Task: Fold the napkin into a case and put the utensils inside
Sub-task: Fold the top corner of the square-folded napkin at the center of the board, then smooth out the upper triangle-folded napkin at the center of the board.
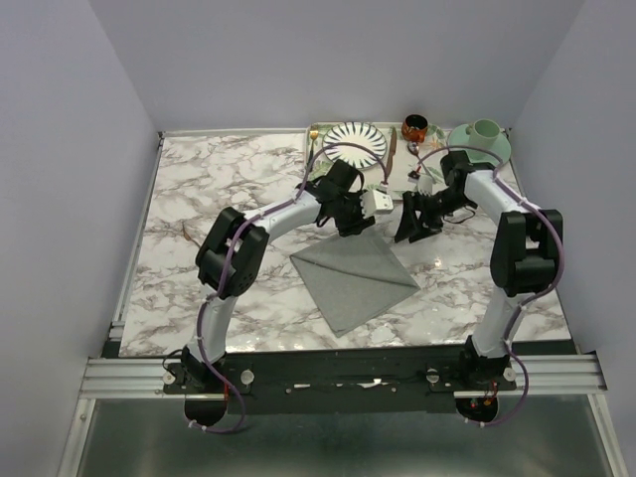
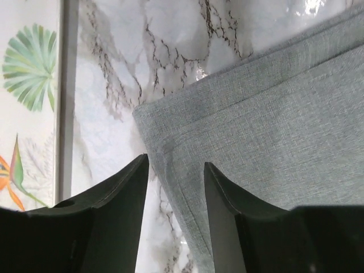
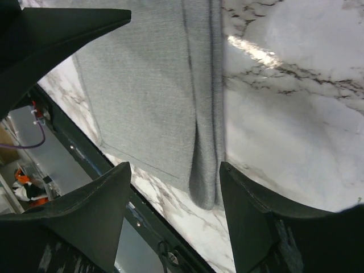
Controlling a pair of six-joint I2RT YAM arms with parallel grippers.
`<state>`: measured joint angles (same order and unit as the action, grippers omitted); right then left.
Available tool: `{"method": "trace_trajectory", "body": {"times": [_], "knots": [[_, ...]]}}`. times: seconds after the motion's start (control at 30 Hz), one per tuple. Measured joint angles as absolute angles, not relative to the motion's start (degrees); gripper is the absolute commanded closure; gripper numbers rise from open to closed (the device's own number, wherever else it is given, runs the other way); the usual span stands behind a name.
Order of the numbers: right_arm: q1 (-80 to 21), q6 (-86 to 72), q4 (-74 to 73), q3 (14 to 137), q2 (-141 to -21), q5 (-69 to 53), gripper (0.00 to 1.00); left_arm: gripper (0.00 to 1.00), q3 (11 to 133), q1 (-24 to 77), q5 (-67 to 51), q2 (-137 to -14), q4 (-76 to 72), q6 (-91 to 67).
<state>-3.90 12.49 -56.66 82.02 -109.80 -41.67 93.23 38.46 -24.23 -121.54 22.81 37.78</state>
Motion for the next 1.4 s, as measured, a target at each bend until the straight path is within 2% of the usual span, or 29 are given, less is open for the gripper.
{"method": "trace_trajectory", "body": {"times": [0.1, 0.17, 0.3, 0.37, 0.53, 0.7, 1.03, 1.4], "knots": [[-3.90, 12.12, -56.53, 80.60, -106.96, -43.00, 0.28, 0.39, 91.68, 37.52, -23.94, -118.89, 22.83, 33.26], [-3.92, 11.27, -56.16, 78.94, -103.85, -44.91, 0.22, 0.29, 89.30, 35.88, -24.10, -115.11, 22.17, 29.85], [-4.60, 7.75, -53.08, 74.37, -97.78, -49.45, 0.12, 0.01, 82.87, 30.17, -28.18, -105.16, 21.19, 17.47], [-6.11, 5.26, -49.95, 70.85, -94.65, -52.42, 0.01, 0.01, 77.41, 26.68, -31.77, -99.46, 18.74, 10.07], [-10.66, 0.27, -44.27, 64.84, -93.14, -57.04, 0.00, 0.01, 62.00, 26.28, -40.01, -92.20, 7.20, -9.54], [-14.98, -4.51, -37.71, 61.71, -95.61, -60.62, 0.00, 0.01, 51.29, 27.14, -45.01, -93.58, -6.09, -27.14], [-17.65, -12.75, -26.28, 61.41, -104.95, -66.00, 0.00, 0.01, 49.76, 27.07, -47.24, -101.69, -20.91, -42.06], [-22.09, -15.84, -23.44, 59.96, -106.26, -67.61, 0.00, 0.04, 49.67, 25.56, -47.27, -106.98, -24.97, -44.95]]}}
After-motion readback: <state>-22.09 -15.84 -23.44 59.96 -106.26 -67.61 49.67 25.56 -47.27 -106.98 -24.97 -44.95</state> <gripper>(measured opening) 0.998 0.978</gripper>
